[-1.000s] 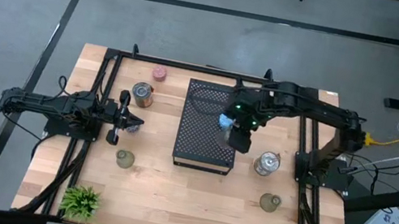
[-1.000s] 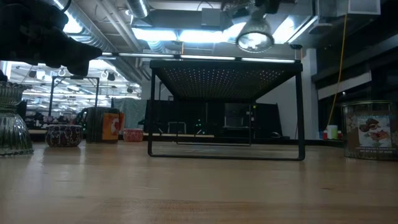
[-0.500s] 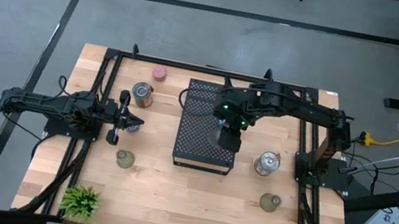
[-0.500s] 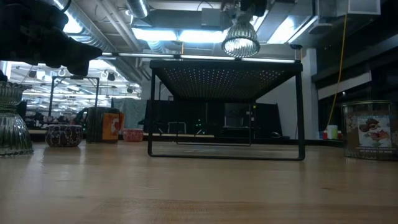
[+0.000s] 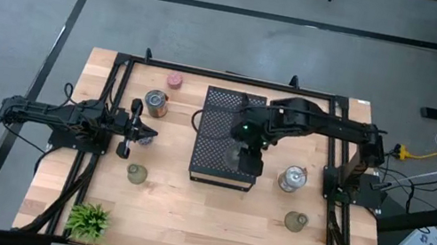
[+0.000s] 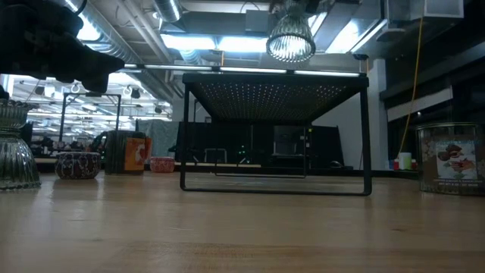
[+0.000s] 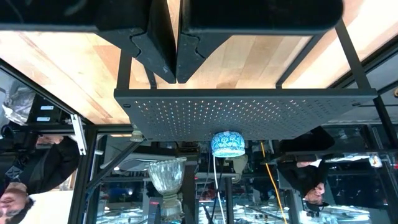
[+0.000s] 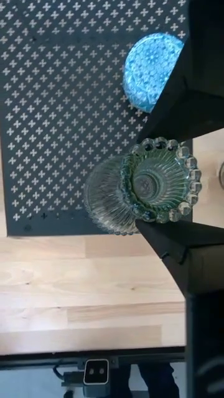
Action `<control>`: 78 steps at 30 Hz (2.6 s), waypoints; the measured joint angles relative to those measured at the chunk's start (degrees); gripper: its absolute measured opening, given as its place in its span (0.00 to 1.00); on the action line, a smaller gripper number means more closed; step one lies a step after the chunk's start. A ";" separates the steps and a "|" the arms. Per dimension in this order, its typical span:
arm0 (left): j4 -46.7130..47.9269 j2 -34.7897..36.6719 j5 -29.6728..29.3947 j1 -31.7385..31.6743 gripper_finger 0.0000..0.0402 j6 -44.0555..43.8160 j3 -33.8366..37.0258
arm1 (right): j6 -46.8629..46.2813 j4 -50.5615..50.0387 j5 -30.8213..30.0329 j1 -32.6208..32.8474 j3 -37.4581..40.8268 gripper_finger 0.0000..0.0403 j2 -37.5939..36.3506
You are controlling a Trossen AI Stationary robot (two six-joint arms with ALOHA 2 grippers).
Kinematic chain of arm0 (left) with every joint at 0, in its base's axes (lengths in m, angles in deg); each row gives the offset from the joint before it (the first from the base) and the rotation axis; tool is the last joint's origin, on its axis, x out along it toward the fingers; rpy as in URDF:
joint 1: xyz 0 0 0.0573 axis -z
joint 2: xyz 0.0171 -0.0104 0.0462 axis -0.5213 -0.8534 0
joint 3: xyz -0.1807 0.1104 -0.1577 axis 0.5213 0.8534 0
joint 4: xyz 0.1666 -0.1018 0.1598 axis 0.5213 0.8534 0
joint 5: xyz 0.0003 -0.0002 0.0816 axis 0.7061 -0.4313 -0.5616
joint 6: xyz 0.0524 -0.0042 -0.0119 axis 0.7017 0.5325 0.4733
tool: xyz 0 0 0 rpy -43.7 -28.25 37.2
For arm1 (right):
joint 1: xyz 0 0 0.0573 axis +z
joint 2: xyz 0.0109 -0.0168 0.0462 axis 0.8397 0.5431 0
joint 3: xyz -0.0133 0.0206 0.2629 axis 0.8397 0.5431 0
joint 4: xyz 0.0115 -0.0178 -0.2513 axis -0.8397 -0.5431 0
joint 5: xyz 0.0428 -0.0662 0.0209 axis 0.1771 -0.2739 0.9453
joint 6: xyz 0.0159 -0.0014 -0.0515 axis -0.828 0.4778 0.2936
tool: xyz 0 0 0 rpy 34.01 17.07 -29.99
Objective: Pick & Place candle stick holders
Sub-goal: Put the top glass candle holder on the shelf
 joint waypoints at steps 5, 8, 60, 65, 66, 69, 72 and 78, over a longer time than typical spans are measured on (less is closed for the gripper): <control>0.00 -0.02 -0.02 0.02 0.02 0.00 0.01 | 0.13 1.57 -1.19 0.61 0.00 0.47 0.34; 0.00 0.00 0.00 0.01 0.02 0.00 0.02 | 0.13 1.67 -1.90 0.66 0.00 0.47 0.65; 0.02 -0.06 0.00 0.00 0.02 0.00 0.02 | 1.01 3.53 -7.45 2.49 0.02 0.47 7.85; 0.02 -0.06 0.00 0.02 0.02 0.00 0.02 | 1.01 3.53 -7.43 2.52 0.02 0.47 7.85; 0.02 -0.06 0.00 0.00 0.02 0.02 0.01 | 1.01 3.53 -7.45 2.52 0.02 0.47 7.85; 0.02 -0.06 0.00 0.00 0.02 0.00 0.02 | 1.01 3.67 -7.48 2.52 0.02 0.47 7.85; 0.01 -0.06 -0.01 0.01 0.02 0.00 0.02 | 1.05 3.93 -7.48 2.52 0.02 0.47 7.85; 0.00 -0.06 -0.02 0.01 0.02 0.02 0.02 | 1.49 4.05 -7.48 2.54 0.02 0.55 7.85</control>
